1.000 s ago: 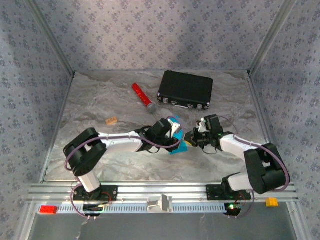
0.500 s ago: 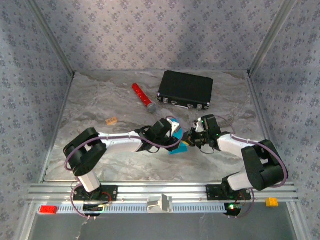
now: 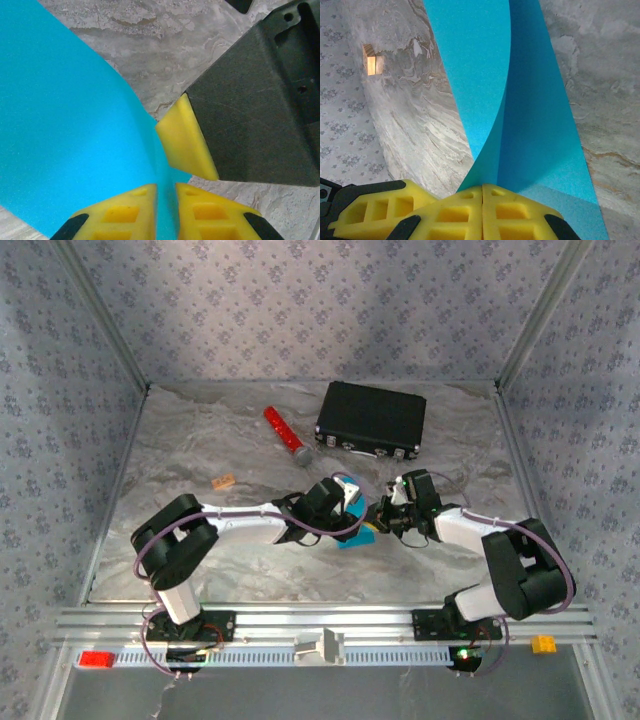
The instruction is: Fold a paper plane with a square sheet of paper (pick it up from the middle)
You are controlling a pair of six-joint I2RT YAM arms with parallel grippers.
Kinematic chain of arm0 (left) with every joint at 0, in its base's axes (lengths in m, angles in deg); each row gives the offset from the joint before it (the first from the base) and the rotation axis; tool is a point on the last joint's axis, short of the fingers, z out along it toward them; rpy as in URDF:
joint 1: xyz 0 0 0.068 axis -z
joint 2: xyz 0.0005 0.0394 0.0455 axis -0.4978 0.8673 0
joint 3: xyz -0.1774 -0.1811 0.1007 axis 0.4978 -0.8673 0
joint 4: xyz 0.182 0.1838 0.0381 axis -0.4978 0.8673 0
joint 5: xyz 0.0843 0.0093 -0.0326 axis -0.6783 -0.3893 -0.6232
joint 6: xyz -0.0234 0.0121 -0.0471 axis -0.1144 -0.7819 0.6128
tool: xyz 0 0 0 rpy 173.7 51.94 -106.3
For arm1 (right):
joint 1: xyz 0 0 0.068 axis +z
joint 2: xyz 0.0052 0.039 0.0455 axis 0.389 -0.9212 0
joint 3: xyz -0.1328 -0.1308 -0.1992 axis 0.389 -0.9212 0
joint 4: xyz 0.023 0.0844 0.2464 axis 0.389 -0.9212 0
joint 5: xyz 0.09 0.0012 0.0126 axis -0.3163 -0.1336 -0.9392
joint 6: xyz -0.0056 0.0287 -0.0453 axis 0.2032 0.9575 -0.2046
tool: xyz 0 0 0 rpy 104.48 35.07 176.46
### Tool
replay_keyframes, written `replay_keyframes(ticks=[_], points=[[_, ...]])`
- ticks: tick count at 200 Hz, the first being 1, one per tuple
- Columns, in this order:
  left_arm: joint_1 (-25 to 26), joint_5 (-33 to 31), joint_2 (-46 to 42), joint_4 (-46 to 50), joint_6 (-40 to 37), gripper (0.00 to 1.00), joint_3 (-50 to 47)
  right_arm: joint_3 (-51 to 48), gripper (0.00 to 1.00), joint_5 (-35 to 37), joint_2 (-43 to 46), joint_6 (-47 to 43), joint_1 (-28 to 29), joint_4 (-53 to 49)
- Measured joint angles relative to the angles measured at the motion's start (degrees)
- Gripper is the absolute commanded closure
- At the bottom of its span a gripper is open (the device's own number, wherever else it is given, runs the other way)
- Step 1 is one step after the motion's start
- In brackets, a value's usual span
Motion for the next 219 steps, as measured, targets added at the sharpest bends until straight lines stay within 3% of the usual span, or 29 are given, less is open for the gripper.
replay_keyframes(ticks=[141, 193, 219], points=[[0.0, -0.44, 0.0, -0.85, 0.0, 0.81, 0.0, -0.28, 0.93, 0.0, -0.15, 0.0, -0.39, 0.57], [0.0, -0.42, 0.0, -1.14, 0.13, 0.96, 0.0, -0.28, 0.93, 0.02, -0.15, 0.04, -0.39, 0.59], [0.0, -0.44, 0.0, -1.11, 0.13, 0.97, 0.0, -0.42, 0.93, 0.02, -0.15, 0.2, -0.39, 0.61]])
